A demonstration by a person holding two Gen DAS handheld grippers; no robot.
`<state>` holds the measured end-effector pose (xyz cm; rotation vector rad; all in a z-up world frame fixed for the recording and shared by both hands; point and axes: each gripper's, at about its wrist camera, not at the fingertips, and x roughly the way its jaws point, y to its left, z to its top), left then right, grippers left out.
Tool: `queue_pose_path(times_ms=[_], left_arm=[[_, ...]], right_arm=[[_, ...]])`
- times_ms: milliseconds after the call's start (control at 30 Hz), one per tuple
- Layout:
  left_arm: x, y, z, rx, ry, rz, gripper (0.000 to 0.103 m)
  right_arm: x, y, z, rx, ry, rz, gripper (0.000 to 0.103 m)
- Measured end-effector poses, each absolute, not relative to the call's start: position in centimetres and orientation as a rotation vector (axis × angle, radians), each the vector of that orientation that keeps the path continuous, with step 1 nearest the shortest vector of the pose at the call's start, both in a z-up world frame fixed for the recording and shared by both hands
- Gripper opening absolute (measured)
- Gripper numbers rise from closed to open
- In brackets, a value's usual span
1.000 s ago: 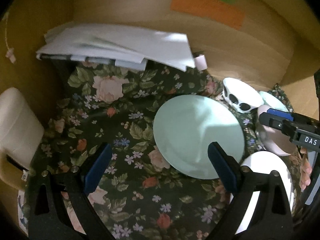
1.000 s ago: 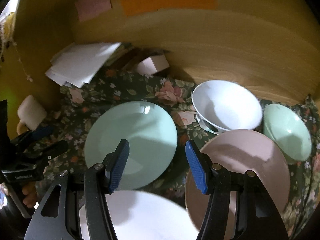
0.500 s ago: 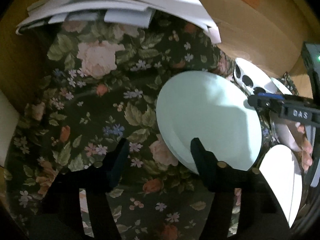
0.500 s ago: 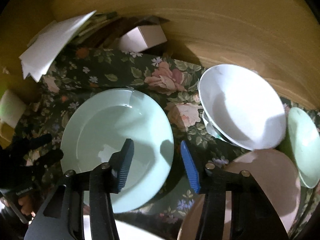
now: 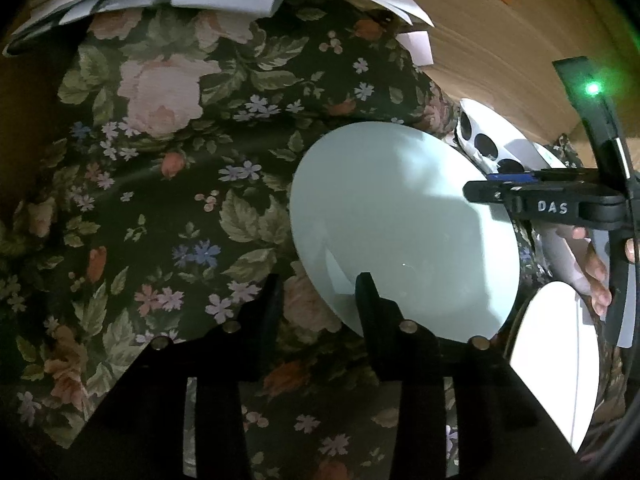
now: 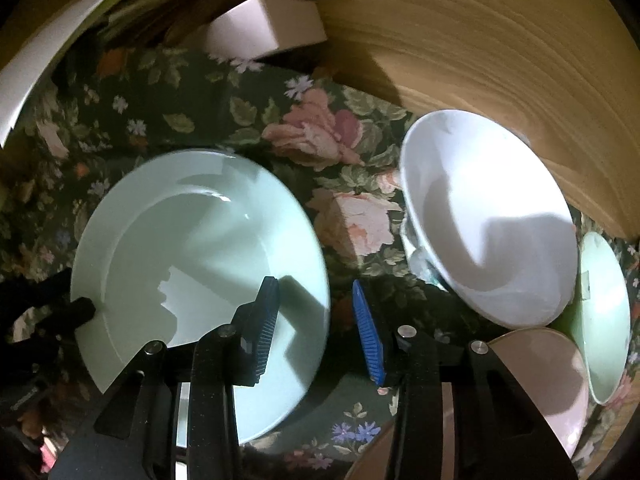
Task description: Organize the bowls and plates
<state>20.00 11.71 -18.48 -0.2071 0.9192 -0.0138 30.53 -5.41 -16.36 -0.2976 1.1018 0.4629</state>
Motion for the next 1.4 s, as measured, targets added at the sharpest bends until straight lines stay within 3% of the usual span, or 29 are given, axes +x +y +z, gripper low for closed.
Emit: queue_pose_path(times_ms=[367,567,733,967,1400], left_arm=[[19.6,12.1,-18.3,-0.210,0.915,-0.018,0.032],[18.8,13.6,-18.3,-0.219,0.905,0.005,0.031],[18.9,13.5,-18.3,-0.202,0.903,0.010,0.031],[18.7,13.8,-18.0,-0.214,0.892,0.028,0.031],[14.7,13.8,-14.8,-0.194,0.792,0.050,0.031]], right_arm=[[30.3,-4.7,-16.3,-0.264,1.109,0.547,0.024],[29.3,-3.8,-16.7,-0.238,1.117,0.584,0.024],[29.1,-3.1,-17.2,-0.237,1.124,0.567,0.031],[26.9,-2.5,-17.1,-0.210,1.065,0.576,0.025],[22.4,-5.0,-12.7,-0.168,0.924,0.628,0.024]])
